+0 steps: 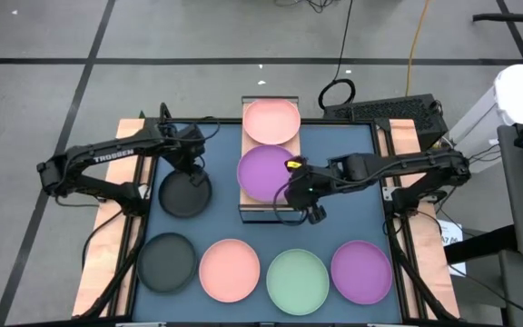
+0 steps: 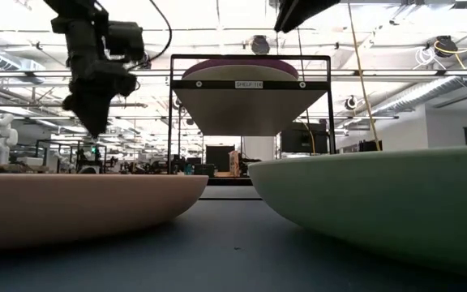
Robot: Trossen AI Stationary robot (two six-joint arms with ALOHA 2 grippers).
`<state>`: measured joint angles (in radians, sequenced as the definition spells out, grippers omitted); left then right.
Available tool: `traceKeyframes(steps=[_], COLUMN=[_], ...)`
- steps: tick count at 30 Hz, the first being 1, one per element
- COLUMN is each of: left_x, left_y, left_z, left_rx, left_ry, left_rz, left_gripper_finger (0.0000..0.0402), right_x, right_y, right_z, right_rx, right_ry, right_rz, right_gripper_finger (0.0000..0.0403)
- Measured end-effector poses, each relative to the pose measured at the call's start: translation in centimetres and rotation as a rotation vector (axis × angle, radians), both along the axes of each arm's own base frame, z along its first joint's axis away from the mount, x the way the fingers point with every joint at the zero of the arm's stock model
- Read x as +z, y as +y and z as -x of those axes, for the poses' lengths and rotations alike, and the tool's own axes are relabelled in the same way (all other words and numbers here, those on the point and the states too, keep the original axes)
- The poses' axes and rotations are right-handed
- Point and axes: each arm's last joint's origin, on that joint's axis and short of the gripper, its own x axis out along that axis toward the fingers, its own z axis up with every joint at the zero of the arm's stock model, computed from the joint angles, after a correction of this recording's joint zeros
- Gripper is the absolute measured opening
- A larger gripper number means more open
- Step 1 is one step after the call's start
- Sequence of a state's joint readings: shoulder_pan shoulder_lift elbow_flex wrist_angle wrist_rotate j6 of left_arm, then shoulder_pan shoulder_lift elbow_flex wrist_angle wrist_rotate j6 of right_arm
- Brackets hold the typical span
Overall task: Place and stack plates onto a shelf
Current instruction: Stack the top black plate on top of the orange plate on the shelf
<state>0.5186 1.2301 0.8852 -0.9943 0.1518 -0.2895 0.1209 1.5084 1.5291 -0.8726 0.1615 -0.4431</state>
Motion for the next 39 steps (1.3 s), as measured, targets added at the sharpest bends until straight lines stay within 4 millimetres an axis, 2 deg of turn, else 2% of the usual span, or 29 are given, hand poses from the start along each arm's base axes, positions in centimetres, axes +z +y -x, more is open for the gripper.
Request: traceKeyframes(steps=[5, 12, 19, 22, 29, 39], left_x=[-1.8, -2.1, -3.6, -4.6, -6.3, -6.5], left_y=[0.1, 1.0, 2.4, 3.0, 3.9, 5.0], left_z=[1.1, 1.8, 2.0, 1.8, 1.1, 1.5], left_rx=[-0.015, -0.011, -0.01, -0.023, -0.081, -0.161], left_ry=[0.055, 0.114, 0.236, 0.287, 0.358, 0.305], left_rz=[0.026, -0.06, -0.056, -0.034, -0.06, -0.047], left_gripper_finger=[0.0175, 0.0178, 0.0249, 0.026, 0.0241, 0.0213], right_x=[1.7, 3.7, 4.3, 4.2, 4.4, 4.6], right_y=[0.0, -0.4, -0.5, -0.4, -0.4, -0.4], right_z=[1.5, 3.1, 3.5, 3.5, 3.3, 3.2], right_rx=[-0.148, -0.385, -0.458, -0.458, -0.456, -0.464], right_ry=[-0.088, -0.221, -0.263, -0.262, -0.287, -0.306], right_rz=[-0.055, -0.204, -0.29, -0.293, -0.303, -0.319], right_gripper_finger=[0.0089, 0.0089, 0.0089, 0.0089, 0.0089, 0.0089])
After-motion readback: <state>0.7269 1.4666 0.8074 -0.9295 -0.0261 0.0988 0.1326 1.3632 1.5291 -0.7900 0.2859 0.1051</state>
